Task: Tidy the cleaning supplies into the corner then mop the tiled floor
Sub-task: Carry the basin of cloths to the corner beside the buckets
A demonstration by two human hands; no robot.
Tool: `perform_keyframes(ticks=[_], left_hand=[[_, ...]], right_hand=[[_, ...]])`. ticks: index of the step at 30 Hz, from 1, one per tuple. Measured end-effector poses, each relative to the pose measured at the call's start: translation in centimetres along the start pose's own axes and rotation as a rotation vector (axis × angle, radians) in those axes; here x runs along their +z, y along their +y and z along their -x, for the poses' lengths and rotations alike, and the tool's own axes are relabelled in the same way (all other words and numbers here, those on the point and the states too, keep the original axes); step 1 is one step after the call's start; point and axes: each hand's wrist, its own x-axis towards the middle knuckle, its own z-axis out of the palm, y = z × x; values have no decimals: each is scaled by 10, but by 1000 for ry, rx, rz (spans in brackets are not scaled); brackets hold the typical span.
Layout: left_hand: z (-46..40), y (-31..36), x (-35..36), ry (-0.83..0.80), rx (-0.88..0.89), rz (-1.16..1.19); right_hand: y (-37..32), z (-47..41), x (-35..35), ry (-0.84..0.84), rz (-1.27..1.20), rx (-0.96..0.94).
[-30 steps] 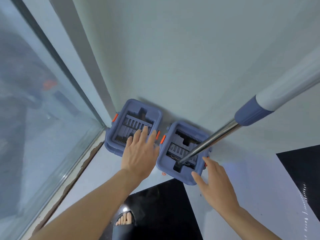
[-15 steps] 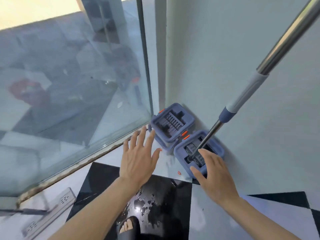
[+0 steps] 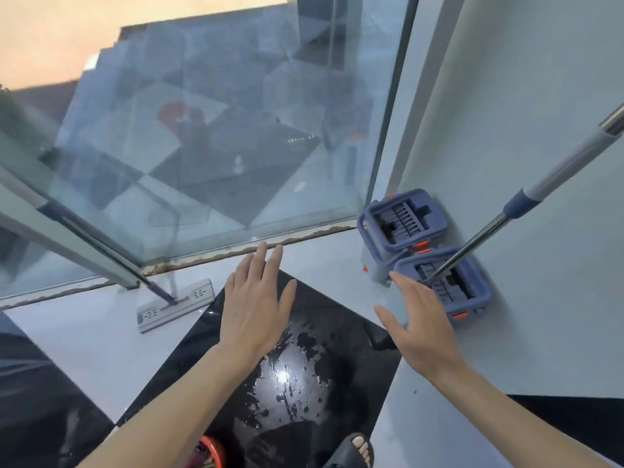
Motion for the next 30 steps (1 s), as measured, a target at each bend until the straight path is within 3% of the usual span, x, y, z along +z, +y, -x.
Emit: perform_keyframes(ticks=[9, 17, 23, 30], left_hand=[[185, -79, -52, 161, -304, 175], [312, -154, -52, 239, -637, 270], [364, -205, 8, 234, -976, 449], [391, -257, 147, 222, -1336, 668]], right_hand=[[-90, 119, 26, -171, -10, -261], [-151, 197, 82, -418, -84, -347], [-157, 203, 165, -633, -95, -347], [-113, 188, 311, -800, -72, -260]])
